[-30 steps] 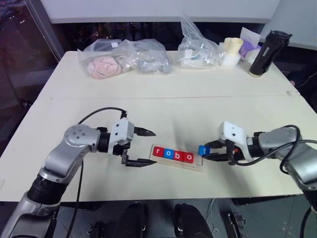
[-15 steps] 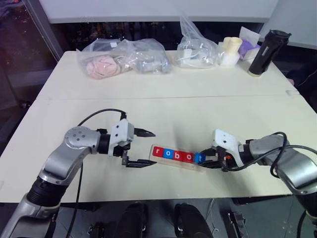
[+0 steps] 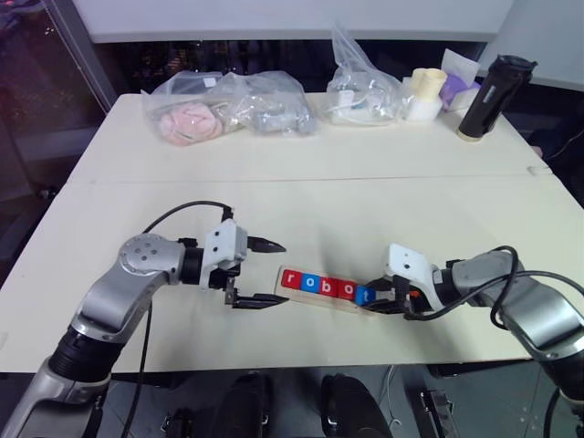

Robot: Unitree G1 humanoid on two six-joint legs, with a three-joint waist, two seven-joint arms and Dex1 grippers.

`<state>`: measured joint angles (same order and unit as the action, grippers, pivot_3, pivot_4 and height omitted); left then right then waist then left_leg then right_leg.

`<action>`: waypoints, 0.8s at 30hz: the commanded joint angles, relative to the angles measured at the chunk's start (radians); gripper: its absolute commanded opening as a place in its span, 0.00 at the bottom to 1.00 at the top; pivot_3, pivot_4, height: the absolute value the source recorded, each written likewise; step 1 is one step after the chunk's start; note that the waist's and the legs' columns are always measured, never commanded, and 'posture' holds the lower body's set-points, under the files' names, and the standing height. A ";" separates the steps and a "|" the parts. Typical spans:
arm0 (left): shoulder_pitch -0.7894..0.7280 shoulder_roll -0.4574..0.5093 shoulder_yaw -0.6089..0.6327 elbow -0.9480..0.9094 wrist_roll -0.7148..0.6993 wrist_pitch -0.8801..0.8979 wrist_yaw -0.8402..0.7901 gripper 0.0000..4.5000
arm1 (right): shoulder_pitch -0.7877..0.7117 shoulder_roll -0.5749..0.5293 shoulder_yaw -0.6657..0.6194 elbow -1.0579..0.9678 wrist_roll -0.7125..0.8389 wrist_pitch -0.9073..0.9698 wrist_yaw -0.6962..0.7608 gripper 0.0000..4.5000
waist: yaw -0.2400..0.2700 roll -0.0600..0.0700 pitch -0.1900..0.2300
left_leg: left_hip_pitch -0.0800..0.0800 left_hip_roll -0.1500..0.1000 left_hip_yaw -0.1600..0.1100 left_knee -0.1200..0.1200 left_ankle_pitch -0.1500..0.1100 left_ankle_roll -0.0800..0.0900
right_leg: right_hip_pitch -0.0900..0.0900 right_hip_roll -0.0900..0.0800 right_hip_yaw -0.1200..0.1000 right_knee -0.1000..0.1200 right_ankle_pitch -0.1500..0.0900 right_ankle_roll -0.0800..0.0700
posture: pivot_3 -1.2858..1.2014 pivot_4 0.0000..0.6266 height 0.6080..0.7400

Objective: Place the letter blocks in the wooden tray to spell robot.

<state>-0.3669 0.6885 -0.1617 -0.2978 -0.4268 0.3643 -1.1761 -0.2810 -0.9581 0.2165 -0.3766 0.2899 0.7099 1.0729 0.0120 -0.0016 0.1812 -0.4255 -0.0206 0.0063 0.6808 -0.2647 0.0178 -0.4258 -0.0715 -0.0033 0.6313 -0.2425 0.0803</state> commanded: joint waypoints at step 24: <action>-0.013 -0.002 0.021 -0.030 -0.016 -0.013 0.001 1.00 | -0.002 -0.026 -0.034 0.011 -0.003 -0.016 0.003 0.25 | 0.000 0.000 0.000 | 0.000 0.000 0.000 0.000 0.000 0.000 | 0.000 0.000 0.000 0.000 0.000 0.000 | 0.52 0.24 1.00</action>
<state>-0.3674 0.6865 -0.1616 -0.2992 -0.4268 0.3641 -1.1756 -0.2762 -0.9812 0.2104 -0.3624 0.2877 0.7082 1.0778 0.0116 -0.0016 0.1812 -0.4253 -0.0206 0.0063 0.6809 -0.2647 0.0179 -0.4257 -0.0715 -0.0034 0.6314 -0.2425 0.0803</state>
